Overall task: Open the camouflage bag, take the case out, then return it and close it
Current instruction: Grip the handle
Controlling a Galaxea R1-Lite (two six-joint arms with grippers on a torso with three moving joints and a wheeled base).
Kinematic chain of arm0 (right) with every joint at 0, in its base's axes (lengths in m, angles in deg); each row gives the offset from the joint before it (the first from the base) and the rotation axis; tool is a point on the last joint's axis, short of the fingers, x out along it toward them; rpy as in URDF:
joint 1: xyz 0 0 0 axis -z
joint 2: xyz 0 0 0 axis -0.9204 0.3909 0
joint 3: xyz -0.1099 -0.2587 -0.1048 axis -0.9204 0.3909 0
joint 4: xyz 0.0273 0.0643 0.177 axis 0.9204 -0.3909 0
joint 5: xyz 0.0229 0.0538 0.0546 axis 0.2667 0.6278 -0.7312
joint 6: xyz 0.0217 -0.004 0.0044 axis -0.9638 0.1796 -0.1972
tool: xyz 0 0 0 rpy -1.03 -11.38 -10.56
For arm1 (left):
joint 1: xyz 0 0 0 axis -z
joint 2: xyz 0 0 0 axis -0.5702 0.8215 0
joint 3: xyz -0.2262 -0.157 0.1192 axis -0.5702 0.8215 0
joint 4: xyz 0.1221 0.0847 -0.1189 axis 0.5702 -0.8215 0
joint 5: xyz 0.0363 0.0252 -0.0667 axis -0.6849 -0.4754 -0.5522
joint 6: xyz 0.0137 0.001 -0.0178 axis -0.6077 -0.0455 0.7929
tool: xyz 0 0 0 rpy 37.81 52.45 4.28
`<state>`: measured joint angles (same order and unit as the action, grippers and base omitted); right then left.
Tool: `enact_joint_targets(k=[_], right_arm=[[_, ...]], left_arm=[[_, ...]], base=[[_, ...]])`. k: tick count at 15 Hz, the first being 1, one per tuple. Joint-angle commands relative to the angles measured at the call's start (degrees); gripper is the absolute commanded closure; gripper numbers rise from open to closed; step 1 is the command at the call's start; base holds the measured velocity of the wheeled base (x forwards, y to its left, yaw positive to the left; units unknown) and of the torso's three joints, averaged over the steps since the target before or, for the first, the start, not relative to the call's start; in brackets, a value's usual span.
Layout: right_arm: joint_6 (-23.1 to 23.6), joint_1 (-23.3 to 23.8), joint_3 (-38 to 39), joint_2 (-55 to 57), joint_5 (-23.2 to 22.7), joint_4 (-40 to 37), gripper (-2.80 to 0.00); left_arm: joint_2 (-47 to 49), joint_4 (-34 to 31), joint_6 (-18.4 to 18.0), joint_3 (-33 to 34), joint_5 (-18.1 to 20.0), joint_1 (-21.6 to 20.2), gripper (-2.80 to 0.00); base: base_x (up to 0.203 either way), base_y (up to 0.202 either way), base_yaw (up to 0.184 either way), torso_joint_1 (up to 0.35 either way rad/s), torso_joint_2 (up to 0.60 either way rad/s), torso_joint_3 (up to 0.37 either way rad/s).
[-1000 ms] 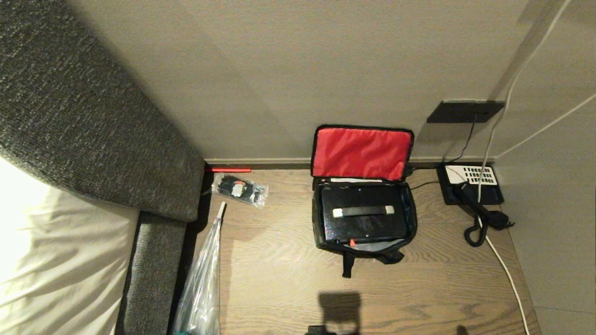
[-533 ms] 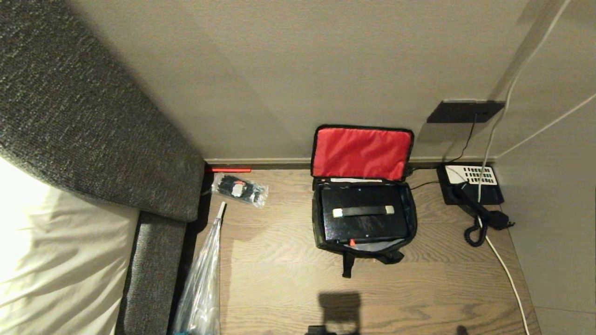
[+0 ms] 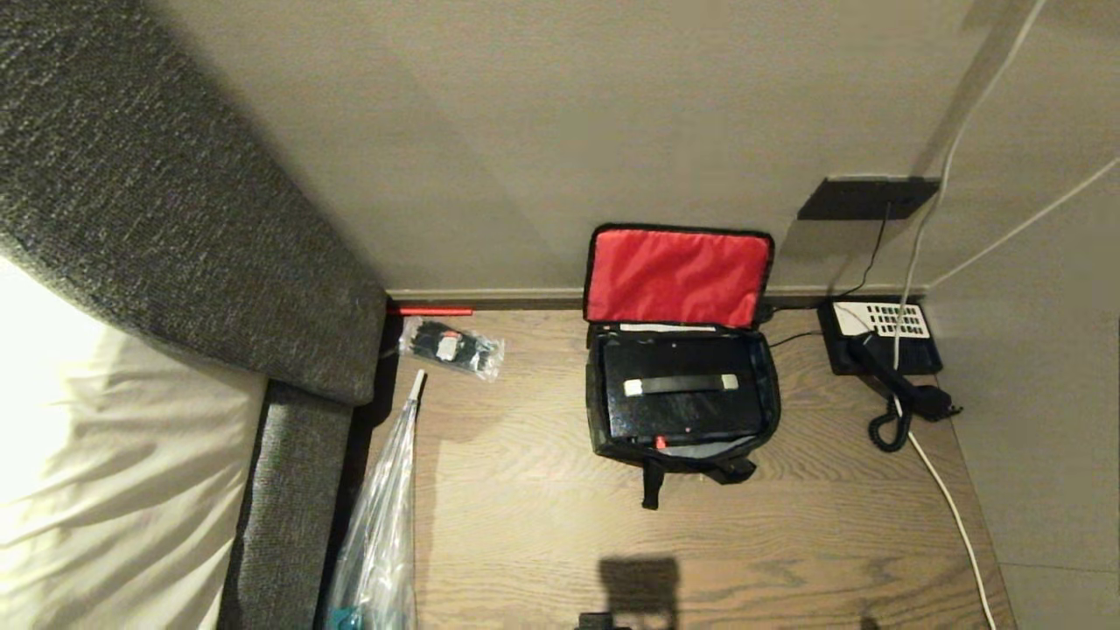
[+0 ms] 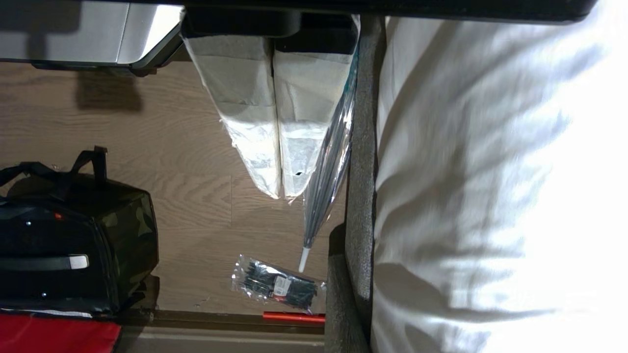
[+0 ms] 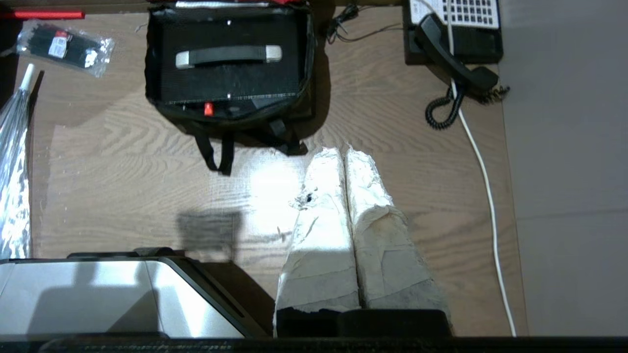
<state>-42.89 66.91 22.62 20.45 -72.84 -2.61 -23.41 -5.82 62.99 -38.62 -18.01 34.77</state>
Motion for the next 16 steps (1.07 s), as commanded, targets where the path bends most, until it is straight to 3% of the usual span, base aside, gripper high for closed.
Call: enact_joint_targets(k=[1, 16], right_arm=[[0.01, 0.07, -0.01, 0.09, -0.07, 0.02, 0.00], [0.01, -0.01, -0.01, 0.09, -0.09, 0.02, 0.00]], left_arm=[[0.00, 0.01, 0.02, 0.00, 0.00, 0.00, 0.00], [0.00, 0.10, -0.42, -0.06, 0.09, 0.00, 0.00]], base=[[0.000, 0.000, 0.000, 0.000, 0.00, 0.000], [0.000, 0.000, 0.000, 0.000, 0.00, 0.000]])
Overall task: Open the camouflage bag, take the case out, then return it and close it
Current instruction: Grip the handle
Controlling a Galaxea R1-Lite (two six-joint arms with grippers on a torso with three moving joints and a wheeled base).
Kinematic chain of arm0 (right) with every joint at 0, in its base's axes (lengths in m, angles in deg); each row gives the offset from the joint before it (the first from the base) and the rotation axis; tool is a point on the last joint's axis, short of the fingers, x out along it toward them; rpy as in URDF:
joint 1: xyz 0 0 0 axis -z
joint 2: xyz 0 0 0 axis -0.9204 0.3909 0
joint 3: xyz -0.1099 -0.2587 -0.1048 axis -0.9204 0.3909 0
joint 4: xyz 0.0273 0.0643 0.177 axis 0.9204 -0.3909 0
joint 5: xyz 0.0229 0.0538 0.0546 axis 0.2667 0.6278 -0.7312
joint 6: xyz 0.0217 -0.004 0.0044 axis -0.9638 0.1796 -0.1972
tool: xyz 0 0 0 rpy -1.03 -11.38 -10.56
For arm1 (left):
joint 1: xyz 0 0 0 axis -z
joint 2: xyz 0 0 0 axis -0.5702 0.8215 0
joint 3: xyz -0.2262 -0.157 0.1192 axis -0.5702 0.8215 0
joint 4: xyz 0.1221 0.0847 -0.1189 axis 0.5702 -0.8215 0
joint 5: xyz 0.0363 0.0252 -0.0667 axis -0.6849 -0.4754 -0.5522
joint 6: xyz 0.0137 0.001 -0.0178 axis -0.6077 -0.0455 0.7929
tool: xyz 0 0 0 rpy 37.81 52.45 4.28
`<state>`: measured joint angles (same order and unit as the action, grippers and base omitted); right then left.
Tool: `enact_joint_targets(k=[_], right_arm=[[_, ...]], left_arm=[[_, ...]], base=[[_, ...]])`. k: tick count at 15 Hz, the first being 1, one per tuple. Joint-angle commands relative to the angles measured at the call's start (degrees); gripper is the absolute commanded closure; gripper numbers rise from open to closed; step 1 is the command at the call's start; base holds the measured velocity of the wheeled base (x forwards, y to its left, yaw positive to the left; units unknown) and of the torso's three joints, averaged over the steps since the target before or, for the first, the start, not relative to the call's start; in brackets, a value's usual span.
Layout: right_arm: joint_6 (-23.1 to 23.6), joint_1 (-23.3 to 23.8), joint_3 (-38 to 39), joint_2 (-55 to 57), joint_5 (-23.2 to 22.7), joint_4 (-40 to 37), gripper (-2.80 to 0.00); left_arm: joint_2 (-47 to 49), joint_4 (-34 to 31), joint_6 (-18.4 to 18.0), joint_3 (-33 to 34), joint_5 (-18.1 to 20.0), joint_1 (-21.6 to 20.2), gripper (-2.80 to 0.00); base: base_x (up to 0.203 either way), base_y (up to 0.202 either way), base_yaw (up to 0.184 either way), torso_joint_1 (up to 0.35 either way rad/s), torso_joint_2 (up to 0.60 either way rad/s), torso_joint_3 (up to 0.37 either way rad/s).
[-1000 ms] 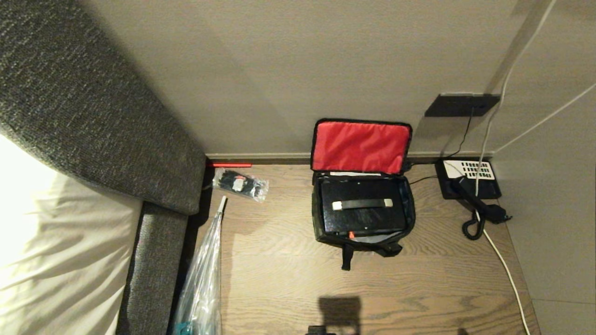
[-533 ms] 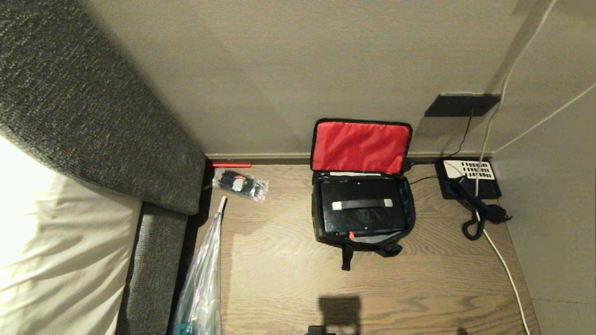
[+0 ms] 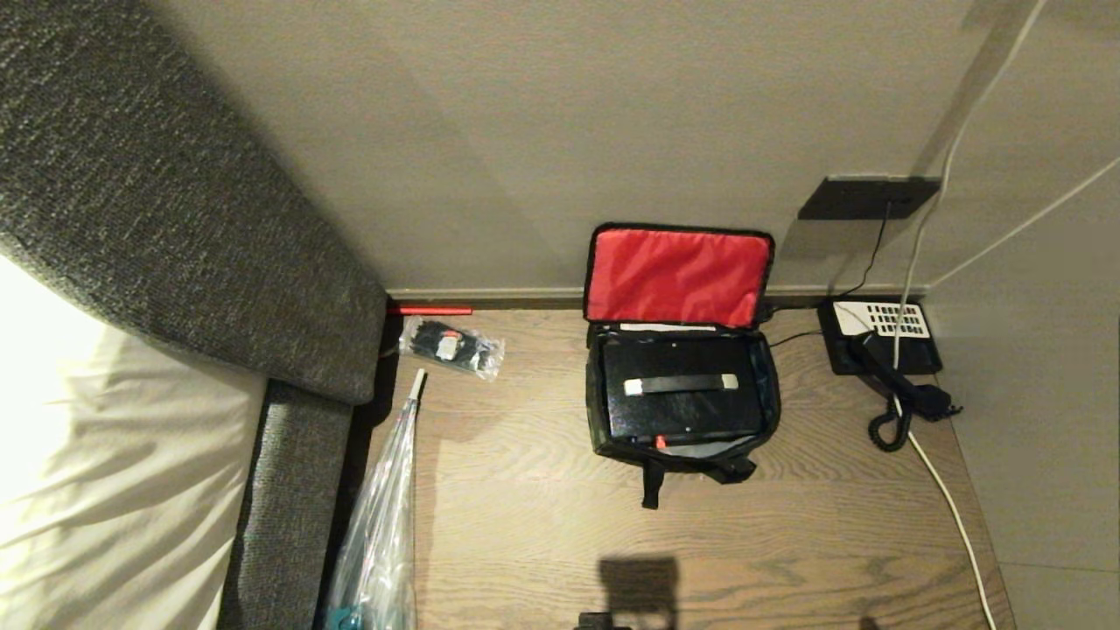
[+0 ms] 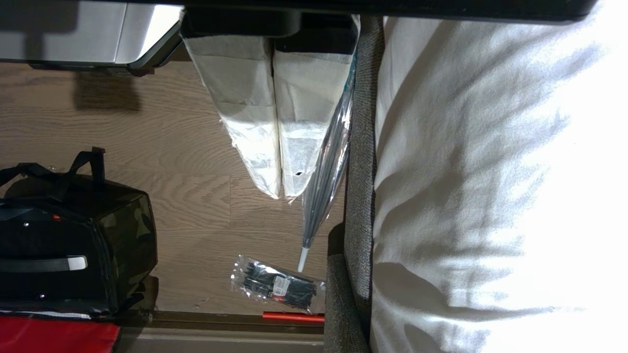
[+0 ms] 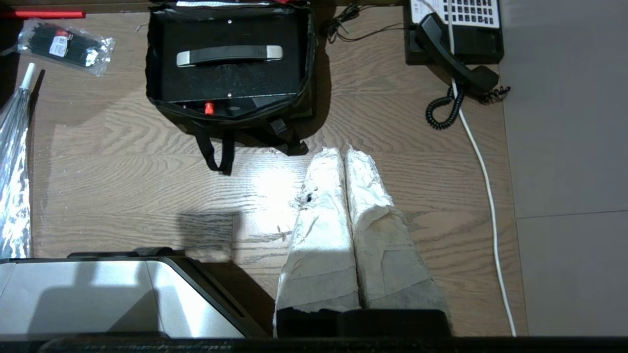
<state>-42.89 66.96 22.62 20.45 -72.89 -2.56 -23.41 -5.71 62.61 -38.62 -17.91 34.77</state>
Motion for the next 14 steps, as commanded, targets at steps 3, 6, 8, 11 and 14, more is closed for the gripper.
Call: enact_joint_targets(k=[3, 6, 8, 11, 14], right_arm=[[0.01, -0.06, -0.01, 0.09, 0.01, -0.03, 0.00], [0.71, -0.06, 0.08, 0.09, -0.30, 0.15, 0.00], [0.80, -0.05, 0.08, 0.09, -0.30, 0.15, 0.00], [0.80, -0.06, -0.01, 0.09, -0.30, -0.11, 0.00], [0.80, -0.06, -0.01, 0.09, -0.18, -0.11, 0.00]], left_arm=[[0.00, -0.11, 0.31, 0.00, -0.01, 0.00, 0.00], [0.00, 0.07, 0.31, 0.00, -0.10, 0.00, 0.00], [0.00, 0.16, 0.02, 0.00, -0.10, 0.00, 0.00], [0.00, 0.08, -0.13, 0.00, -0.01, 0.00, 0.00], [0.00, 0.07, -0.04, 0.00, -0.01, 0.00, 0.00]], base=[[0.000, 0.000, 0.000, 0.000, 0.00, 0.000], [0.000, 0.000, 0.000, 0.000, 0.00, 0.000], [0.000, 0.000, 0.000, 0.000, 0.00, 0.000], [0.000, 0.000, 0.000, 0.000, 0.00, 0.000], [0.000, 0.000, 0.000, 0.000, 0.00, 0.000]])
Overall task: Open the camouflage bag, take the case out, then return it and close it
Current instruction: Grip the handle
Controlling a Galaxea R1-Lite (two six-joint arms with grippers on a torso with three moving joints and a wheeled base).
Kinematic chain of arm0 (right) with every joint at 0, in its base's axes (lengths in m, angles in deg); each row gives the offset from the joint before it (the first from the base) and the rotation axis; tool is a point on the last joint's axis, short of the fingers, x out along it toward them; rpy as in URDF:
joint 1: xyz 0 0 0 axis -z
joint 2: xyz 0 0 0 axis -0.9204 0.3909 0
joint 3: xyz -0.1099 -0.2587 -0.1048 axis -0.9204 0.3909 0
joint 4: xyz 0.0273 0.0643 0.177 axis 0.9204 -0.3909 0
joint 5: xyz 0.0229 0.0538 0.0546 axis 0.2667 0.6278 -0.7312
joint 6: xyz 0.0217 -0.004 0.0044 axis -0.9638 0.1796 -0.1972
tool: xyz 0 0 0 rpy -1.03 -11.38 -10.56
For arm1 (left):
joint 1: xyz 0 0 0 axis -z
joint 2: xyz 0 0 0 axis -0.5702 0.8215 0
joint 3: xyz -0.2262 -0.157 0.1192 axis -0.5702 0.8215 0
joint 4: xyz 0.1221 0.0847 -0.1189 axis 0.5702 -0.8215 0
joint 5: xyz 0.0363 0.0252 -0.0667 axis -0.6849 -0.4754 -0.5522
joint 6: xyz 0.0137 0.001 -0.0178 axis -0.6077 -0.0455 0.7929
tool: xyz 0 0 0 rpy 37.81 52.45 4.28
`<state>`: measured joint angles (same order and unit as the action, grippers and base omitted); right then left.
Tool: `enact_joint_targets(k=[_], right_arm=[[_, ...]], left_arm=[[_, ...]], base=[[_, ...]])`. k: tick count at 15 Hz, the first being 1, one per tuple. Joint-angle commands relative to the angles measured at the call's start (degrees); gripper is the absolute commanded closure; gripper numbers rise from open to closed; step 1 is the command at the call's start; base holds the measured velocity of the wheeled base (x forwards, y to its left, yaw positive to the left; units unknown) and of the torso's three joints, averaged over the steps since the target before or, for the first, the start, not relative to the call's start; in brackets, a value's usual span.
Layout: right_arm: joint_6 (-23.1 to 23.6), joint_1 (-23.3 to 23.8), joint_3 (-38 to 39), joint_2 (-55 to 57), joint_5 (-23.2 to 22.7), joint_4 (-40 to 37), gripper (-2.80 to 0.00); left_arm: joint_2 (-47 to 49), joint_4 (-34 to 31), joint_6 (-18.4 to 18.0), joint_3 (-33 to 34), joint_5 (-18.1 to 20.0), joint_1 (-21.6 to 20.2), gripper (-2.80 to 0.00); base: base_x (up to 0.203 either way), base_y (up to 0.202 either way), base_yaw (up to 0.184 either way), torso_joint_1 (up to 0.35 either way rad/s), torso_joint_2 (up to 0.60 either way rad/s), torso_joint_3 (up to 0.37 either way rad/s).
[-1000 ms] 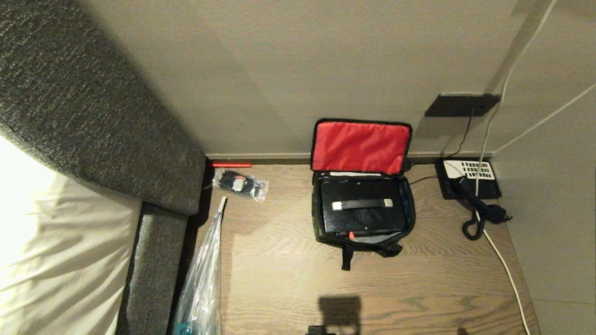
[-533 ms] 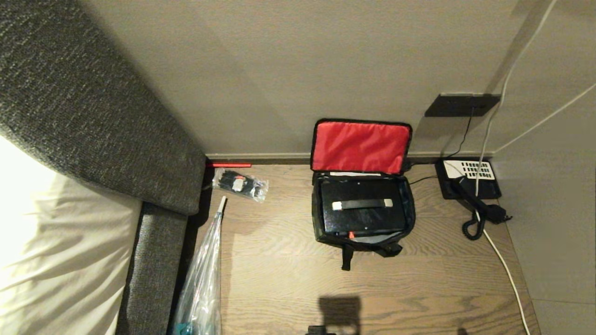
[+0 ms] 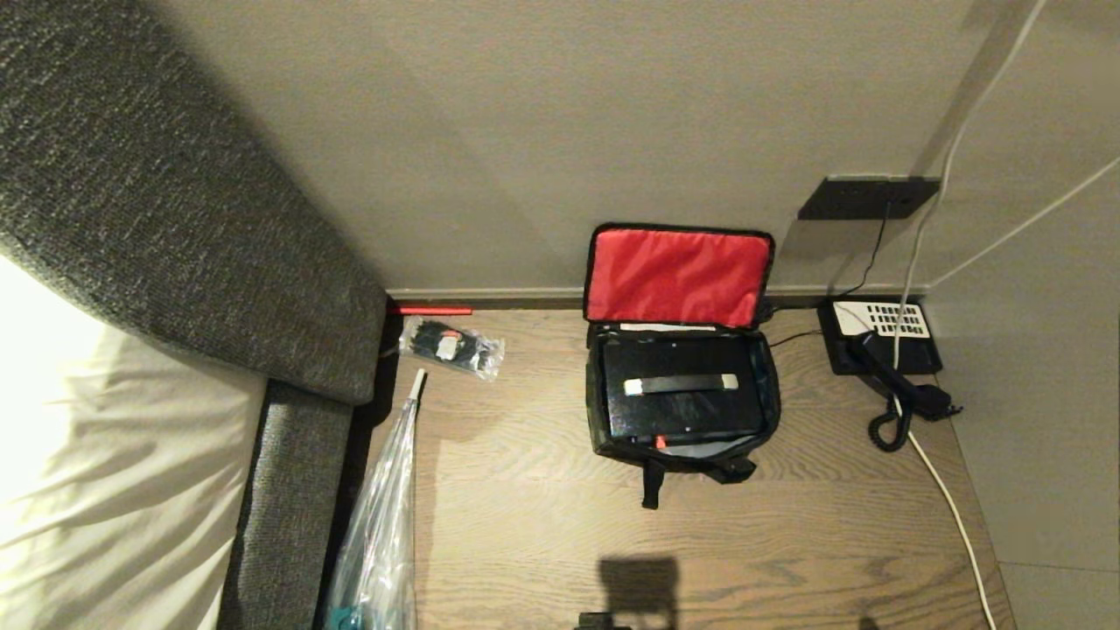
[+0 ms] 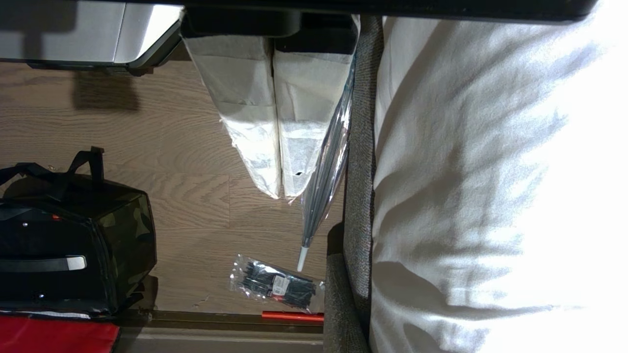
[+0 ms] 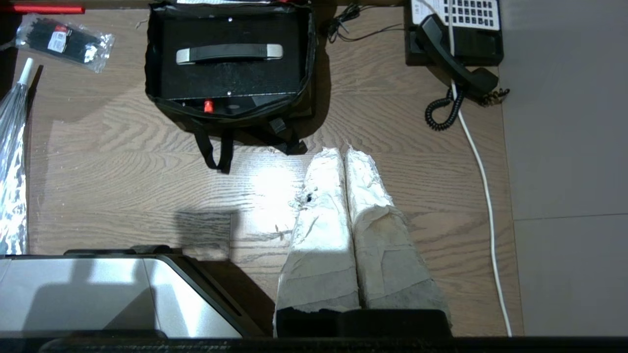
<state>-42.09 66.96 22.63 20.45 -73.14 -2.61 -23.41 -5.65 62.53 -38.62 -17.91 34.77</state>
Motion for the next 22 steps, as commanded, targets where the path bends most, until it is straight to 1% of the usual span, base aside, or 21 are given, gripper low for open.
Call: enact_joint_targets(k=[1, 14, 19, 22], right_arm=[[-0.09, 0.00, -0.02, 0.09, 0.21, -0.03, 0.00], [-0.09, -0.06, 0.07, 0.09, 0.21, 0.03, 0.00], [-0.09, -0.06, 0.07, 0.09, 0.21, 0.03, 0.00], [-0.09, 0.00, -0.02, 0.09, 0.14, -0.11, 0.00]], left_arm=[[0.00, 0.01, 0.11, 0.00, -0.01, 0.00, 0.00], [0.00, -0.17, 0.74, 0.00, -0.19, 0.00, 0.00], [0.00, -0.17, 0.74, 0.00, -0.19, 0.00, 0.00], [0.00, -0.08, 0.74, 0.00, -0.10, 0.00, 0.00]], base=[[0.000, 0.000, 0.000, 0.000, 0.00, 0.000], [0.000, 0.000, 0.000, 0.000, 0.00, 0.000], [0.000, 0.000, 0.000, 0.002, 0.00, 0.140], [0.000, 0.000, 0.000, 0.003, 0.00, 0.051]])
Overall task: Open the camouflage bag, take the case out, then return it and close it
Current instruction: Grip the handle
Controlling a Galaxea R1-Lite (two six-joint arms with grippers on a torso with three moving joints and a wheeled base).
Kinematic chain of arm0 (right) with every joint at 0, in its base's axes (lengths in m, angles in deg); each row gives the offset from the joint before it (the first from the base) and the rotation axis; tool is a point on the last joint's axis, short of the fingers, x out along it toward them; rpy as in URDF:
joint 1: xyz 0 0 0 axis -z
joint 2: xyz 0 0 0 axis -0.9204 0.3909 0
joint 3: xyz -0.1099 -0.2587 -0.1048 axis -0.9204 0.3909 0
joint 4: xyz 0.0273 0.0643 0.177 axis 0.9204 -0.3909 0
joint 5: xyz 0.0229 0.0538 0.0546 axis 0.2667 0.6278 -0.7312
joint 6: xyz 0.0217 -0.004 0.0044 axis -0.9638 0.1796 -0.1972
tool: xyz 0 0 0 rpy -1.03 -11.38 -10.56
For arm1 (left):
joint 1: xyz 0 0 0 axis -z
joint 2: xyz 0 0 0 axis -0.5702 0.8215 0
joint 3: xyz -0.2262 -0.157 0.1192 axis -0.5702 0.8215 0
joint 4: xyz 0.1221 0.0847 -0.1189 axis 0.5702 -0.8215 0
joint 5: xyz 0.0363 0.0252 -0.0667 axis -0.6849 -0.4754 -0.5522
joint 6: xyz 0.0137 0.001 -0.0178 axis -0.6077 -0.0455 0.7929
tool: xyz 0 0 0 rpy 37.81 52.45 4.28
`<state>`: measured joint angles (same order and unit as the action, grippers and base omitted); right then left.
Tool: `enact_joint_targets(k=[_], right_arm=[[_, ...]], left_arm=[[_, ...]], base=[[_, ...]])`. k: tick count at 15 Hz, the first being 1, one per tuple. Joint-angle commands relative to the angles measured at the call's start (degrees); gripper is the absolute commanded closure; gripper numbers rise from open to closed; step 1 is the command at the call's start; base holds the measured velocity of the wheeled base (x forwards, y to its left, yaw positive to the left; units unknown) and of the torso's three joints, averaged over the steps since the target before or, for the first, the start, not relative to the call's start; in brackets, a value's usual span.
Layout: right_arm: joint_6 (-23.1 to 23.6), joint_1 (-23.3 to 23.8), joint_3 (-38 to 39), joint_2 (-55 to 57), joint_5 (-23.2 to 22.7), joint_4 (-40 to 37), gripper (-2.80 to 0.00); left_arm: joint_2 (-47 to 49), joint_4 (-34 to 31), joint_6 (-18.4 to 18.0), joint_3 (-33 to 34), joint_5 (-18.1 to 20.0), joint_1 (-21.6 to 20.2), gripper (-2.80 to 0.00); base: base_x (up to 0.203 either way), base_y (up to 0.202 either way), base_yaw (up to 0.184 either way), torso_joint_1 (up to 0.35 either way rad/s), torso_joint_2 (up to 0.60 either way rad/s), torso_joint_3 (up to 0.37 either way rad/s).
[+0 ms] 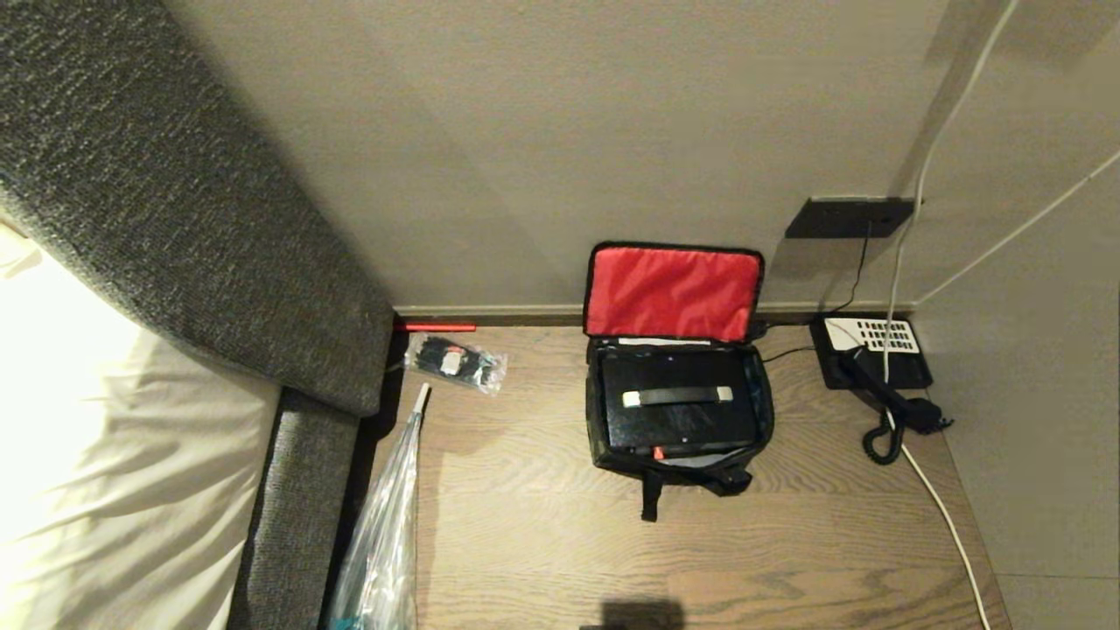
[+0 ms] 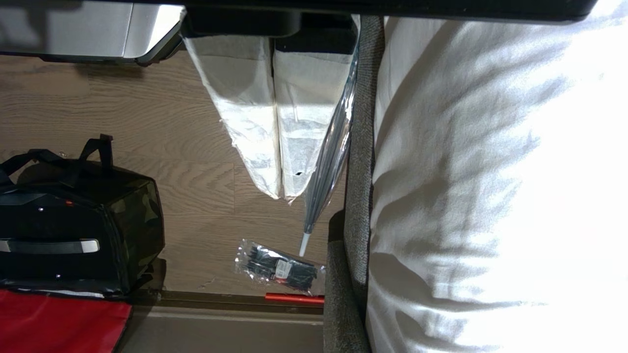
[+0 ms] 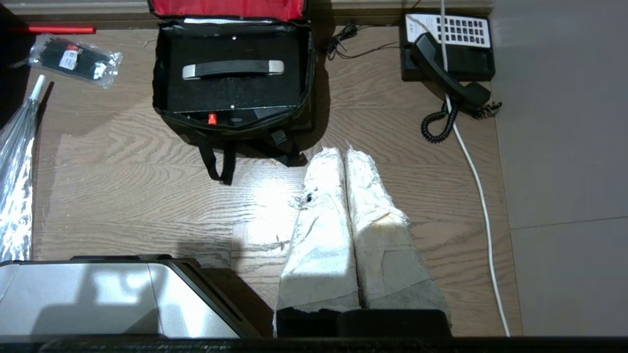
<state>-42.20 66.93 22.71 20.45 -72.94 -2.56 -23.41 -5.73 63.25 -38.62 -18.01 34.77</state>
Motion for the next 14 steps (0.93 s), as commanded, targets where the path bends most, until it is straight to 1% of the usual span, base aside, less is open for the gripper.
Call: enact_joint_targets(k=[1, 7, 11, 14], right_arm=[[0.02, -0.02, -0.27, 0.09, -0.07, -0.63, 0.00], [0.11, -0.03, -0.27, 0.09, -0.16, -0.64, 0.00], [0.11, -0.03, -0.27, 0.09, -0.16, -0.73, 0.00], [-0.06, 0.00, -0.47, 0.09, -0.09, -0.61, 0.00]], left_arm=[[0.00, 0.01, 0.11, 0.00, 0.00, 0.00, 0.00], [0.00, 0.01, 0.20, 0.00, 0.00, 0.00, 0.00], [0.00, 0.09, -0.24, 0.00, 0.00, 0.00, 0.00], [0.00, 0.09, -0.24, 0.00, 0.00, 0.00, 0.00]], base=[[0.000, 0.000, 0.000, 0.000, 0.00, 0.000], [0.000, 0.000, 0.000, 0.000, 0.00, 0.005], [0.000, 0.000, 0.000, 0.000, 0.00, 0.122], [0.000, 0.000, 0.000, -0.001, 0.00, 0.028]])
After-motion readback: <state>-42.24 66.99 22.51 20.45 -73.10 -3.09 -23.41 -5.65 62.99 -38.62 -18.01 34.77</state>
